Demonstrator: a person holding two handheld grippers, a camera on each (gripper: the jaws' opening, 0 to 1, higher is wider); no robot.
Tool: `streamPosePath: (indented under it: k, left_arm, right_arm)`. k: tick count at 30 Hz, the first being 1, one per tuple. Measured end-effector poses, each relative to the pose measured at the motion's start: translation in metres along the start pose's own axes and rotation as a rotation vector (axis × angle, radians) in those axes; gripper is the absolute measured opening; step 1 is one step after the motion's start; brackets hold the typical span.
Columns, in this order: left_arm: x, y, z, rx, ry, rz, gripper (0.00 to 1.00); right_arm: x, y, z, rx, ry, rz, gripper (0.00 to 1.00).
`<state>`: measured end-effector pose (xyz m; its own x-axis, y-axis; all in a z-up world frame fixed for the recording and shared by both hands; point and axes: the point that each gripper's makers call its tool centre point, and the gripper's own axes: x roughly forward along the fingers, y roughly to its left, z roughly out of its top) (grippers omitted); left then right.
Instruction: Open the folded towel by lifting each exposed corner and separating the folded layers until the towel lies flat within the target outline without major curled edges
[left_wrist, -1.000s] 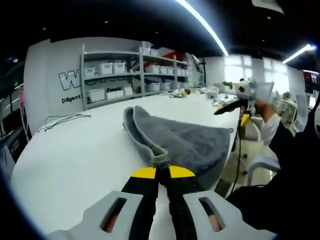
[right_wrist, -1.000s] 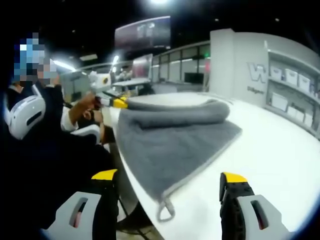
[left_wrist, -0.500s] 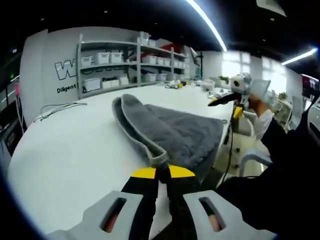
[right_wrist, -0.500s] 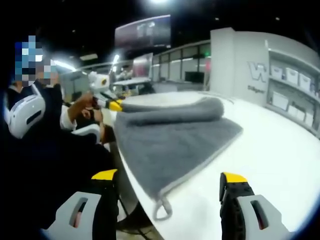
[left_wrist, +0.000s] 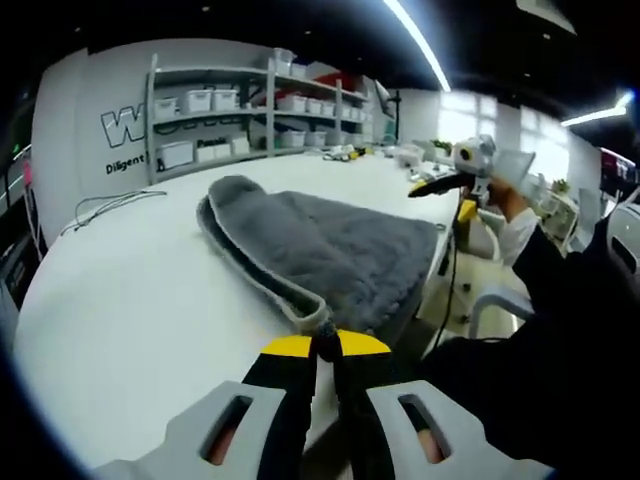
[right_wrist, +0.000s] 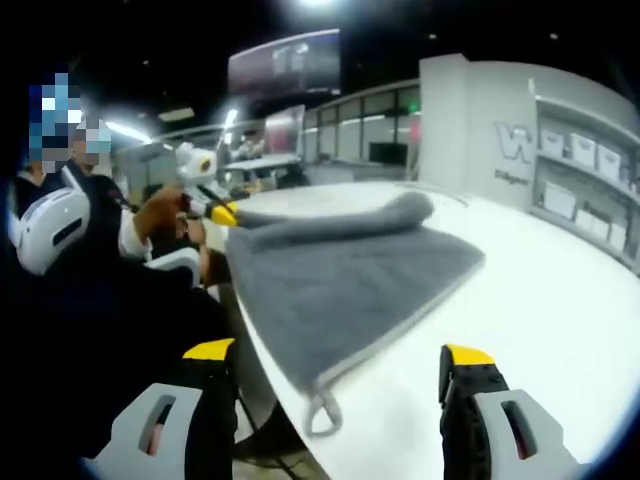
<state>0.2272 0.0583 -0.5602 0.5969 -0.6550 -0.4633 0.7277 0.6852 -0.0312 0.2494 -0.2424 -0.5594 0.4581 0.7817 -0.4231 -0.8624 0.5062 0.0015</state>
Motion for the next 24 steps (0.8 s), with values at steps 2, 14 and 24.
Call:
streamPosePath:
  k: [2,14,24]
  left_arm:
    - [-0.001,-0.001,-0.002,0.002,0.011,-0.003,0.06]
    - [-0.011,-0.004,-0.012,-0.001,0.056,-0.012,0.06]
    - [-0.021,-0.003,-0.017,0.013,0.082,-0.017,0.01]
  right_arm:
    - [0.0,0.0,0.0,0.0,0.0,0.0,0.82]
    - [0.002,0.001,-0.002,0.002,0.005,0.004,0.82]
    - [0.002,0.002,-0.001,-0.011,0.004,0.006,0.79]
